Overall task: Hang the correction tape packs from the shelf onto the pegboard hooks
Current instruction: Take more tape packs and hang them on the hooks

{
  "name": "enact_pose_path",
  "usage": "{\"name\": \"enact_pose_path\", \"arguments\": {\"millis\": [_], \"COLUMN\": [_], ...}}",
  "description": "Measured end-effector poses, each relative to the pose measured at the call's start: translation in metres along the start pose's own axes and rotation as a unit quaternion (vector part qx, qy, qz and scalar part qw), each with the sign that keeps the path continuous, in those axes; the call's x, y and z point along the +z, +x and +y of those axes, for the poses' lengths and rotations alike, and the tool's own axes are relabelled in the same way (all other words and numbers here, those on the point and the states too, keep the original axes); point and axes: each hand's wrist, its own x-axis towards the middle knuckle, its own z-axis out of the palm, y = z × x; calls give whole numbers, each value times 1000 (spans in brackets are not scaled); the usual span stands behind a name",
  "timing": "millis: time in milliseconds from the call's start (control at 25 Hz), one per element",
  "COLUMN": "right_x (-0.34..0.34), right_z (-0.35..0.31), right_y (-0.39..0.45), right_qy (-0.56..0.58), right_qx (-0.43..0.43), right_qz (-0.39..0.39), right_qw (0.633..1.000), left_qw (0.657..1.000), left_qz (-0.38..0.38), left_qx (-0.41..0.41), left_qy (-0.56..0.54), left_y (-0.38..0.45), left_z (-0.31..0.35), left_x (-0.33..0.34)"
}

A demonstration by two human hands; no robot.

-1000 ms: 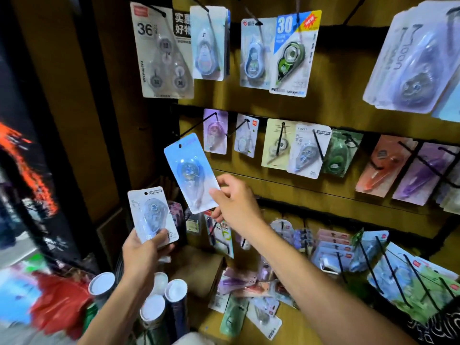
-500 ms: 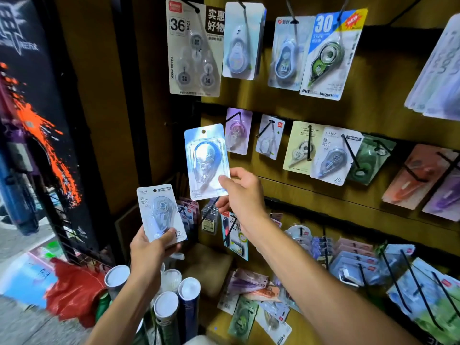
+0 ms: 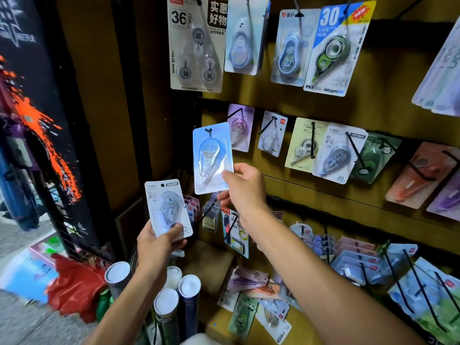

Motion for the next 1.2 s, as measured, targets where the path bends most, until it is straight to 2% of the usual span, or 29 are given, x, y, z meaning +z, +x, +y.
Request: {"name": "enact_pose_path", "arguments": {"millis": [160, 440, 560, 680, 760, 840, 920, 1040, 1200], "right_x": [8, 10, 6, 2, -6, -19, -34, -64, -132], "right_z": [1, 6, 11, 31, 48, 59, 63, 65, 48], "right_y": [42, 169, 185, 163, 128, 82, 40, 2, -31], "right_qy": [32, 50, 128, 121, 101, 81, 53, 7, 3], "right_qx": [63, 125, 178, 231, 222, 185, 142, 89, 19], "right_qz": [32, 93, 73, 32, -27, -121, -161, -113, -32], "right_qw": [997, 987, 973, 965, 969, 972, 975, 990, 999], "left_qw": [1000, 998, 997, 996, 995, 995, 991, 979, 934], "left_qz": [-11, -41, -45, -41, -48, -76, -124, -193, -308], "left_qx": [6, 19, 27, 20, 11, 9, 3, 22, 52], "left_qy": [0, 46, 56, 76, 81, 69, 56, 62, 172], "left_y": [2, 32, 39, 36, 23, 3, -20, -52, -81], "left_z": [3, 5, 9, 7, 7, 9, 7, 2, -1], "left_x": [4, 19, 22, 27, 36, 48, 62, 79, 94]}}
